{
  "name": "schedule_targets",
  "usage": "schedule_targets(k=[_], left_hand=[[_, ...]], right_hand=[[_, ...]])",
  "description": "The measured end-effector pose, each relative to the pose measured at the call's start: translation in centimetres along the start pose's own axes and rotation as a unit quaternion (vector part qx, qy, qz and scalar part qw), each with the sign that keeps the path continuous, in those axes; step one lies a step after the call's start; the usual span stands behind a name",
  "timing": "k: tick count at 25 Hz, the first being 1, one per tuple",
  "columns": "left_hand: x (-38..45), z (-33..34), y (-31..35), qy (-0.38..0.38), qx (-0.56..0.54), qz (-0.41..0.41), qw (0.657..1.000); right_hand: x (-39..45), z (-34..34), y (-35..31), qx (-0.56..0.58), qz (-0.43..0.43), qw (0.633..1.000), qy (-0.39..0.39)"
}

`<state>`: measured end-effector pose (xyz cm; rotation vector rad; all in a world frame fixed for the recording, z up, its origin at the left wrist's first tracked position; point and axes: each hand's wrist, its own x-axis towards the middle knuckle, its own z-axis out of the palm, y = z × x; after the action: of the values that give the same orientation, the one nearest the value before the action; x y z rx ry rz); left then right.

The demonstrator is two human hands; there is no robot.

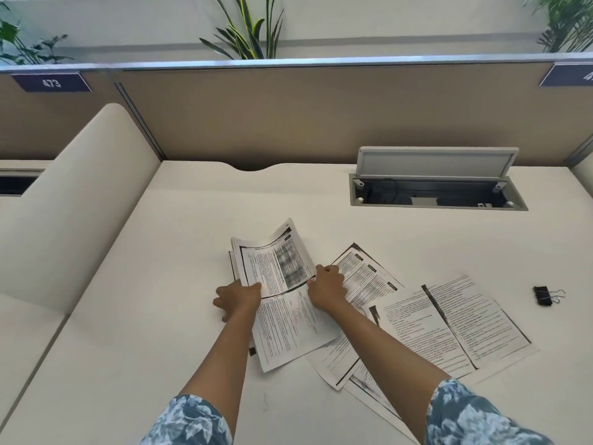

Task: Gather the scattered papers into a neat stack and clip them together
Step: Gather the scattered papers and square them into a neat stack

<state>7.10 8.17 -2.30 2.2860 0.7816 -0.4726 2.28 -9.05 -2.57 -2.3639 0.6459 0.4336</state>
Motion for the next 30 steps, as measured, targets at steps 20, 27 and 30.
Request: schedule_targets(k=[20, 27, 30], left_hand=[[-0.9, -0.6, -0.8, -0.028, -0.171, 0.024, 0.985], [-1.9, -1.0, -0.6, -0.150, -0.365, 0.135, 0.909], [-2.9, -0.6, 0.2, -0.176, -0.390, 0.157, 0.890]], right_hand=[[-2.5, 0.0, 1.7, 0.323, -0.013, 0.946, -0.036], [-4.9, -3.5, 4.8, 0.382, -0.104, 0.916, -0.067], [-5.7, -5.0, 5.6, 0.421, -0.125, 0.897, -0.057]])
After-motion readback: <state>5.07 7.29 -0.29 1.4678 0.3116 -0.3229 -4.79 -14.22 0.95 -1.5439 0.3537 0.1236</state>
